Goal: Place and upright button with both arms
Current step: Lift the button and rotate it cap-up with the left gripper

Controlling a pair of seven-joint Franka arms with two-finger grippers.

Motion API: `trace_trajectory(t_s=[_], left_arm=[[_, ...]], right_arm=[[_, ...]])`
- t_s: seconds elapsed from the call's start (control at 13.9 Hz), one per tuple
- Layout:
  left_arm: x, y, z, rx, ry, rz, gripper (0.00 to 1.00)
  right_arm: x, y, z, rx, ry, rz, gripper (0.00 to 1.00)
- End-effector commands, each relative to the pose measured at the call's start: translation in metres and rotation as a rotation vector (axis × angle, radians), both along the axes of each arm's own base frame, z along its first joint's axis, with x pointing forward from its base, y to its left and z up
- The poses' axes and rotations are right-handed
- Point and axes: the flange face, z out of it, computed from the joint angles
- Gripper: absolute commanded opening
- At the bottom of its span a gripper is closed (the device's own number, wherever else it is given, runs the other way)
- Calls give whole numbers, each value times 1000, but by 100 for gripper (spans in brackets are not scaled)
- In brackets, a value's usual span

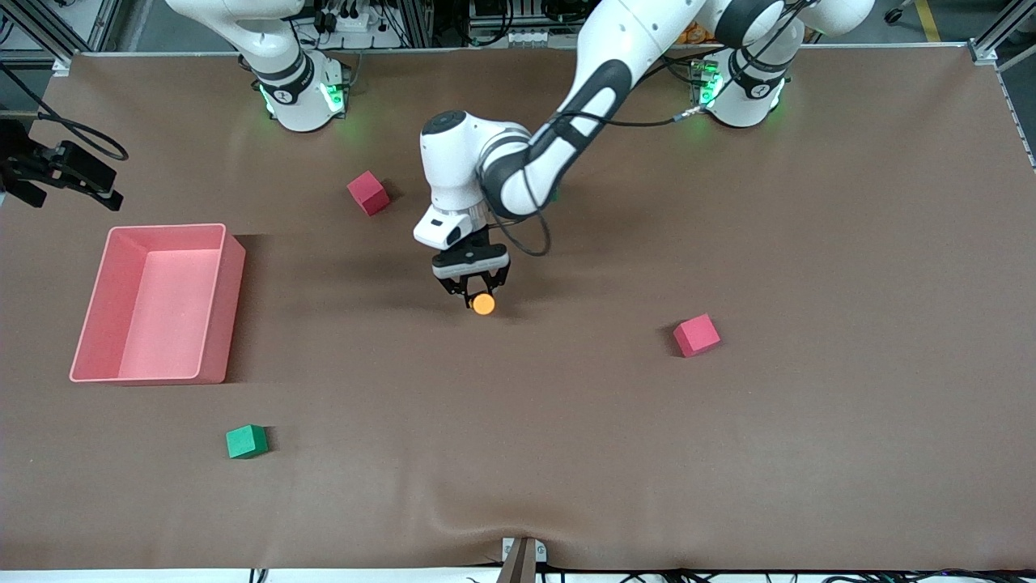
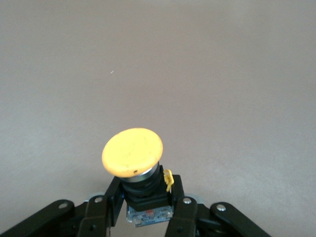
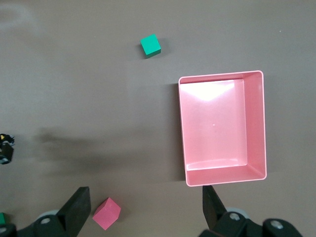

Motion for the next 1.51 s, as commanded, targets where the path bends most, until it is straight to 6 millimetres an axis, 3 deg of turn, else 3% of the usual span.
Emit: trace_trajectory(t_s=[0.0,0.29,0.5,0.86,1.01,1.29,1.37,1.44], left_arm=[[-5,-6,-14,-5,-134,-39,0],[-7,-1,-38,69,-226,-121,0],[-6,8,-75,146,-273,-182,0],[1,17,-90,169,-313,-175,0],[-1,22,-112,148,-373,-165,0],[-1,25,-119,148,-421,-155,0],[-1,26,-117,147,-420,-144,39],[-2,27,-118,146,-418,-141,99]], right_arm=[[-2,-2,2,-6,2,10,100],[-2,-2,2,-6,3,10,100],[-2,-2,2,-6,3,10,100],[-2,-2,2,-4,3,8,100],[-2,-1,2,-1,6,10,100],[-2,-2,2,-1,6,9,100],[-2,-1,2,-1,6,10,100],[-2,-1,2,-1,6,10,100]])
